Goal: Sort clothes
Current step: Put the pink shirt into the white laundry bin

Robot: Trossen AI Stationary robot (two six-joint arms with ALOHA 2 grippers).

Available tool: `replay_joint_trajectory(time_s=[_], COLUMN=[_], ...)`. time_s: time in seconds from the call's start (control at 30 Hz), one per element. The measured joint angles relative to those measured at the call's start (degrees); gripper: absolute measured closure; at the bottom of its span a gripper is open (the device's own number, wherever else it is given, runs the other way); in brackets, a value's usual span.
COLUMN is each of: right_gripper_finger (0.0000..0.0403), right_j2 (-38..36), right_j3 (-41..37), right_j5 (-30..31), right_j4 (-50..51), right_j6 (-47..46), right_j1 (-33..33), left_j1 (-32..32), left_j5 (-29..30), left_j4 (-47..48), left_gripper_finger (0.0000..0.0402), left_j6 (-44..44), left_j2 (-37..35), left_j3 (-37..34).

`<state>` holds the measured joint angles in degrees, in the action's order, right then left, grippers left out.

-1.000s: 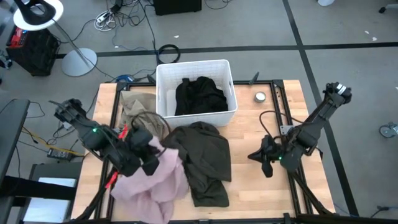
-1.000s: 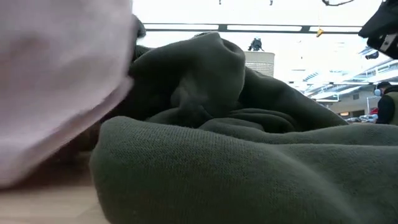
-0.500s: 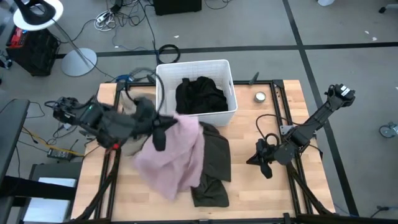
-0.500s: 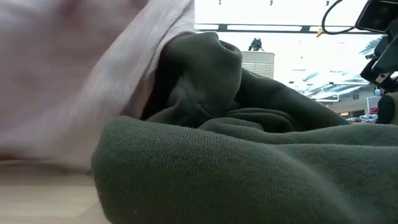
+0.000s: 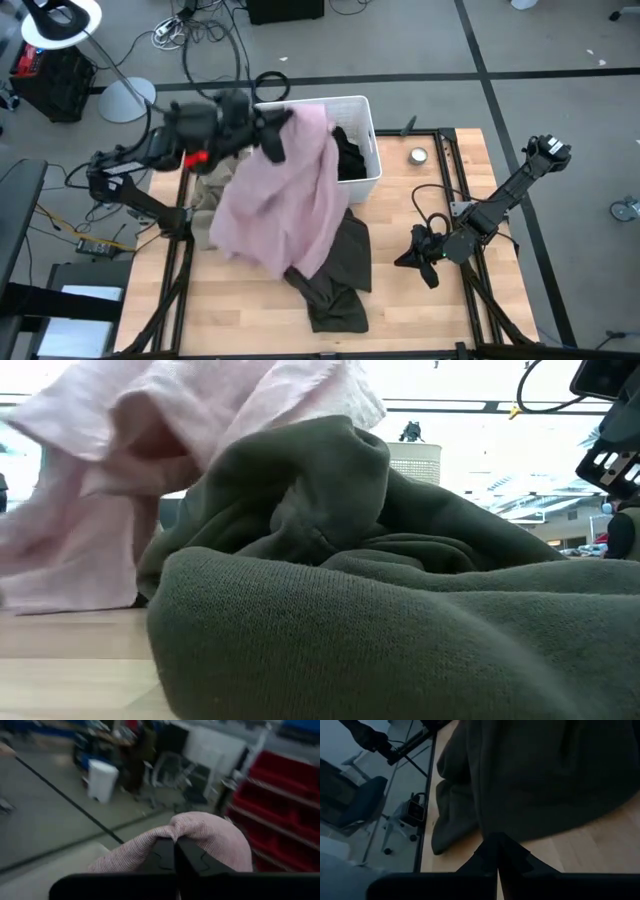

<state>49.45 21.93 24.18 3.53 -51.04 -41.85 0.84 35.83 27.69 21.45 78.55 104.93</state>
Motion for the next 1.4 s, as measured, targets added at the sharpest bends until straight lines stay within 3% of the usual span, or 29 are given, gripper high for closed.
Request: replay_joint_trajectory(time_s=[0.37, 0.53, 0.67, 0.8, 0.93, 1.17, 1.4], right_gripper_finger=[0.0402, 0.0402, 0.0402, 0.0402, 0.0401, 0.0402, 0.0401], right_j2=[0.0, 0.0, 0.0, 0.0, 0.0, 0.0, 0.0], right_j3=[0.0, 0.0, 0.0, 0.0, 0.0, 0.0, 0.0], right_j5=[3.2, 5.6, 6.1, 6.2, 6.2, 6.2, 6.2], right_j4=[-0.2, 0.1, 0.2, 0.2, 0.3, 0.5, -0.7], right_j6=[-1.9, -2.9, -2.9, -2.9, -2.9, -2.8, -2.9], right_j1=[0.2, 1.6, 4.0, 6.8, 9.1, 12.8, 15.8], left_j1=[-13.4, -18.4, -21.2, -22.5, -23.1, -23.3, -24.0], left_j5=[-2.6, -9.3, -17.8, -18.9, -19.7, -31.7, -35.3], left_j4=[-24.4, -30.2, -22.2, -4.6, 6.5, 15.2, 19.2], left_gripper_finger=[0.0401, 0.0401, 0.0401, 0.0401, 0.0401, 0.0401, 0.0401], left_j6=[-16.5, -22.7, -23.0, -22.4, -21.0, -20.6, -20.6], left_j2=[1.8, 1.8, 1.8, 2.0, 3.5, 10.2, 21.2], left_j3=[0.0, 0.0, 0.1, 0.0, -0.2, -0.2, -0.2])
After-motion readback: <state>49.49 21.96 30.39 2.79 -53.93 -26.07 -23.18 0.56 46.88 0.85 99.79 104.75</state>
